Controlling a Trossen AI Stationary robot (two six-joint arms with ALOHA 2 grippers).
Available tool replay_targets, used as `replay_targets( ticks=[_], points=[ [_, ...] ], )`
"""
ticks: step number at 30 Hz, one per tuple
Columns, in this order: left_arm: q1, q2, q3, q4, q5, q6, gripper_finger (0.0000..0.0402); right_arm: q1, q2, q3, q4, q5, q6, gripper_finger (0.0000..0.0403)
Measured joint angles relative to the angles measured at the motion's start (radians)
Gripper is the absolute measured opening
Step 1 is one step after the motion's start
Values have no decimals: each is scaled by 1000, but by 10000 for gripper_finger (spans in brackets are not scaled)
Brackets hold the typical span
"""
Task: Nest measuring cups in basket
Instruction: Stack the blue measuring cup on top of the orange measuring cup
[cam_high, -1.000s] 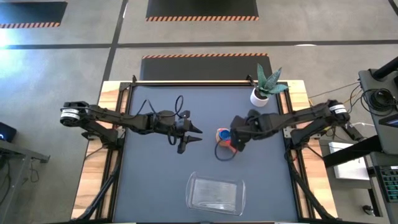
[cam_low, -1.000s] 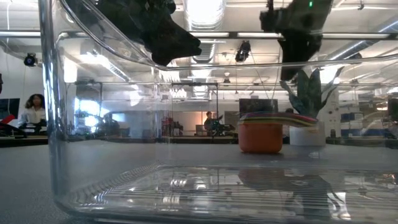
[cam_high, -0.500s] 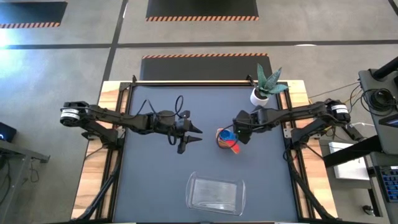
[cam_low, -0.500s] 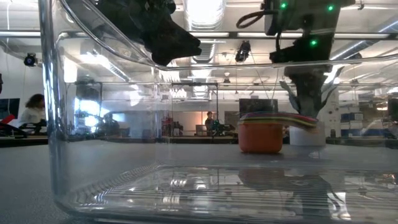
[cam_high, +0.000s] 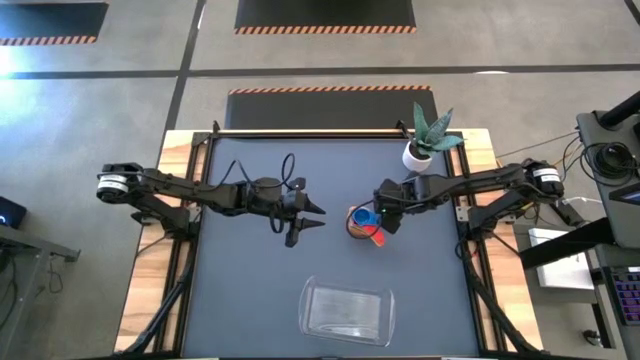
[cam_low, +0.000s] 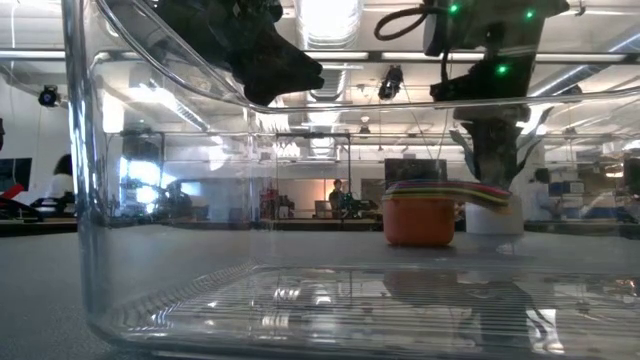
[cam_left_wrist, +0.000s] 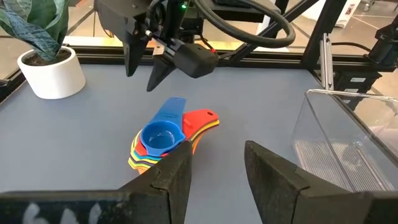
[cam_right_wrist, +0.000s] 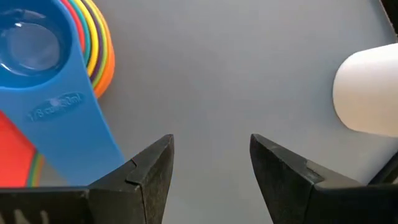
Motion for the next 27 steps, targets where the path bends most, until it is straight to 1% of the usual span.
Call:
replay_targets(
  ticks=[12, 18, 27],
  points=[
    [0, 0, 0, 0, 0, 0, 130, 0, 0, -4, 20, -34, -11, 201],
    [0, 0, 0, 0, 0, 0, 130, 7, 0, -4, 24, -98, -5, 201],
    [0, 0, 0, 0, 0, 0, 130, 64, 0, -4, 44, -154, 22, 201]
  ],
)
